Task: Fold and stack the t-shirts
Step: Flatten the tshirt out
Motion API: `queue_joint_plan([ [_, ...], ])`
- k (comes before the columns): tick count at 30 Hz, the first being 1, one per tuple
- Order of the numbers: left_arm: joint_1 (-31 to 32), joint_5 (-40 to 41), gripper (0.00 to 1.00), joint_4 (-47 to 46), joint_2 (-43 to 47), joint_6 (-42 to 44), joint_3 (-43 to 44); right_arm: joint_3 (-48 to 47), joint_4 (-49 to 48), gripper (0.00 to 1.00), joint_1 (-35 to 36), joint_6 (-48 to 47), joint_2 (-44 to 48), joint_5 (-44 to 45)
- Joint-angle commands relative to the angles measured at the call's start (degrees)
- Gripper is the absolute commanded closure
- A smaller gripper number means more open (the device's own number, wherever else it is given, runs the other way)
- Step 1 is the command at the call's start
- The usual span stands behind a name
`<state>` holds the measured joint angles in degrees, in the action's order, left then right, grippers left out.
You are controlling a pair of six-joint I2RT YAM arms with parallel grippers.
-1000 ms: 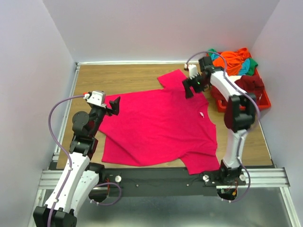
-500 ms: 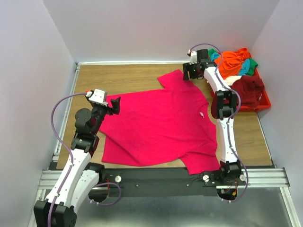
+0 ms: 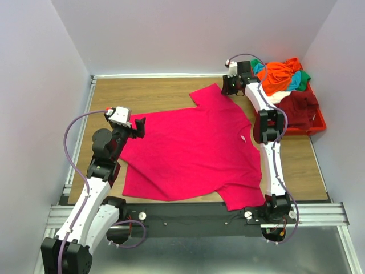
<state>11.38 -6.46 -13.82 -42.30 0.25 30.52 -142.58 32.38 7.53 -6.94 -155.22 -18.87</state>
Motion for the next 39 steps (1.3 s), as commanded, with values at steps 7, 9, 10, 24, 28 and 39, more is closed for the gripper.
queue_joint_plan([
  [7,0.23,0.57,0.12,0.03,0.82,0.89,1.47,14.69,1.98,0.94,0.38,-3.51,7.45,-2.49],
  [9,0.23,0.31,0.12,0.11,0.99,0.80,1.47,19.34,2.16,0.96,0.29,-4.40,9.66,-2.22],
  [10,0.23,0.13,0.12,0.20,1.00,0.80,1.56,20.84,2.16,0.98,0.38,-4.75,10.98,-2.13],
  [24,0.23,-0.66,0.12,0.03,2.14,0.63,1.29,24.75,2.07,0.39,-1.20,-0.37,15.57,2.88],
  [28,0.23,-0.66,0.12,-0.15,2.05,0.63,1.29,20.07,2.07,0.36,-2.25,1.40,13.54,1.65],
  [39,0.22,-1.01,0.12,-0.24,1.00,0.71,1.38,9.26,2.16,0.32,-2.61,6.59,3.70,-3.45],
])
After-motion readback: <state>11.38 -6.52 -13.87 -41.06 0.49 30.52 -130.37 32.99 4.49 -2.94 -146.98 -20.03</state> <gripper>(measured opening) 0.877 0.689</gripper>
